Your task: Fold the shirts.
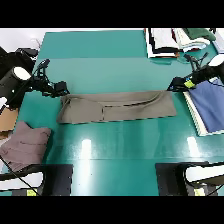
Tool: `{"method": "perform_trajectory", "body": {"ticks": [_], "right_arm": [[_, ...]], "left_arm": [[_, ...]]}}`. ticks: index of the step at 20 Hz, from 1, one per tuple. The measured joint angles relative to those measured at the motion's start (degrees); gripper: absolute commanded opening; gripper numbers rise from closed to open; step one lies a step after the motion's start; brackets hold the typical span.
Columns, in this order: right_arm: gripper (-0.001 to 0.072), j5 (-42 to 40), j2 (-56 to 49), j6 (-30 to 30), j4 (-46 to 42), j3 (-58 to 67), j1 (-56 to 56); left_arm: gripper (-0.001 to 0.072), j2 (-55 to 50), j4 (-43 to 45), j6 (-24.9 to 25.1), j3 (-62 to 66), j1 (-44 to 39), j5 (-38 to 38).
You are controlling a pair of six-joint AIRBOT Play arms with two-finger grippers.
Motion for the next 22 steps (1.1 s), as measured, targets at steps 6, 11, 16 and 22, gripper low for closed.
{"method": "perform_trajectory", "body": {"ticks": [6, 11, 16, 22], "right_arm": [[0.0528, 1.6, -1.4, -4.72, 6.62, -9.68, -11.89], [0.0406, 1.6, -5.4, -9.27, 14.16, -13.94, -13.42], [0.0019, -2.51, -6.93, -13.2, 17.38, -13.31, -9.07], [0.0019, 4.2, -1.44, -12.92, 19.54, -1.92, -4.07]], "left_arm": [[0.0028, -0.13, -2.4, 0.17, 1.2, -2.25, -1.95], [0.0028, -0.85, -3.13, -1.79, 1.31, -11.21, 3.65], [0.0027, -5.14, -5.16, -6.75, 1.9, -21.64, 11.3], [0.0027, -15.72, -7.52, -8.66, 10.8, -29.81, 14.64]]}}
